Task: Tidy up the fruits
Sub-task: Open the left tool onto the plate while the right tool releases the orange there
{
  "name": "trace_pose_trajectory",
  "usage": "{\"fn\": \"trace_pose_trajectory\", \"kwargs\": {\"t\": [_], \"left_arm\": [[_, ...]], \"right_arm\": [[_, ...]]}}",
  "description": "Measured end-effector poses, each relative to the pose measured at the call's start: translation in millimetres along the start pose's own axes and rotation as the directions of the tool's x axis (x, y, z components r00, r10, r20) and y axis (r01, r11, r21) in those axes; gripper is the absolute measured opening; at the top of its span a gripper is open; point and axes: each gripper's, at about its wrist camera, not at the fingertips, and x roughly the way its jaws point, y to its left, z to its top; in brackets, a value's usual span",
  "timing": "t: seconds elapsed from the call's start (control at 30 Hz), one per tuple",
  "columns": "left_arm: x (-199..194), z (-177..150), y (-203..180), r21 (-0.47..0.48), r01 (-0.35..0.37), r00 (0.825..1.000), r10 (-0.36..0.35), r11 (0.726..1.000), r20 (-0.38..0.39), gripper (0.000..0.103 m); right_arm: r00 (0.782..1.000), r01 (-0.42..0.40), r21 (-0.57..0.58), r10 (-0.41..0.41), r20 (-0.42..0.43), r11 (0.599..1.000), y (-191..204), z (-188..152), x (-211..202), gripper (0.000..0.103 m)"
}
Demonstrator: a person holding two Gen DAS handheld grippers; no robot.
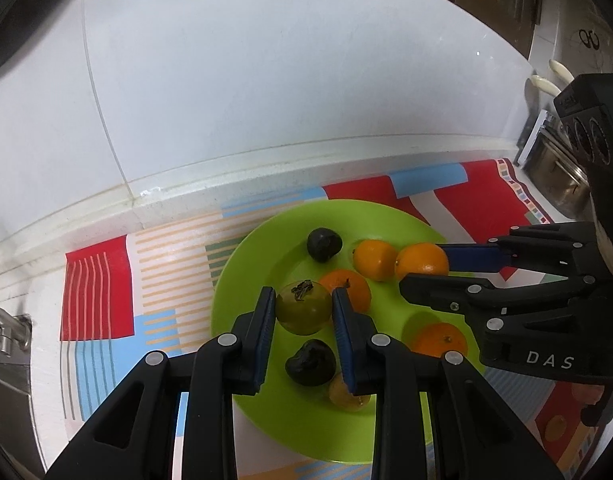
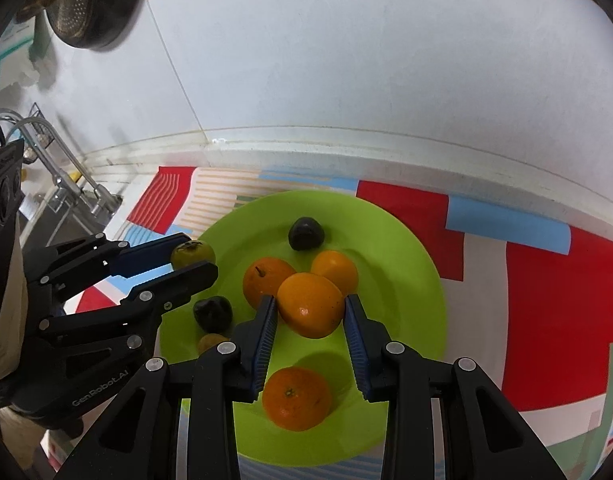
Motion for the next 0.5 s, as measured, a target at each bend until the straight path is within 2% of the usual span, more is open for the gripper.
{"fn": "trace_pose_trajectory", "kwargs": {"t": [0.1, 0.23, 0.5], "left_arm": [[1, 0, 0, 0.002, -0.002, 1.0, 0.002, 1.0, 0.002, 0.029], [-3, 1, 0, 0.003, -0.004, 1.0, 0.004, 1.0, 0.014, 0.04], [-32, 1, -6, 0.011, -0.024, 0.998, 0.024, 1.0, 0.056, 0.042]], "right_arm": [[1.0, 0.002, 0.004, -0.002, -0.004, 1.0, 0, 0, 1, 0.035], [1.0, 0.008, 0.007, -0.008, -0.01, 1.0, 0, 1, 1, 0.036], [0.999, 0.016, 0.025, -0.017, 0.034, 1.0, 0, -4, -21, 0.037]]}}
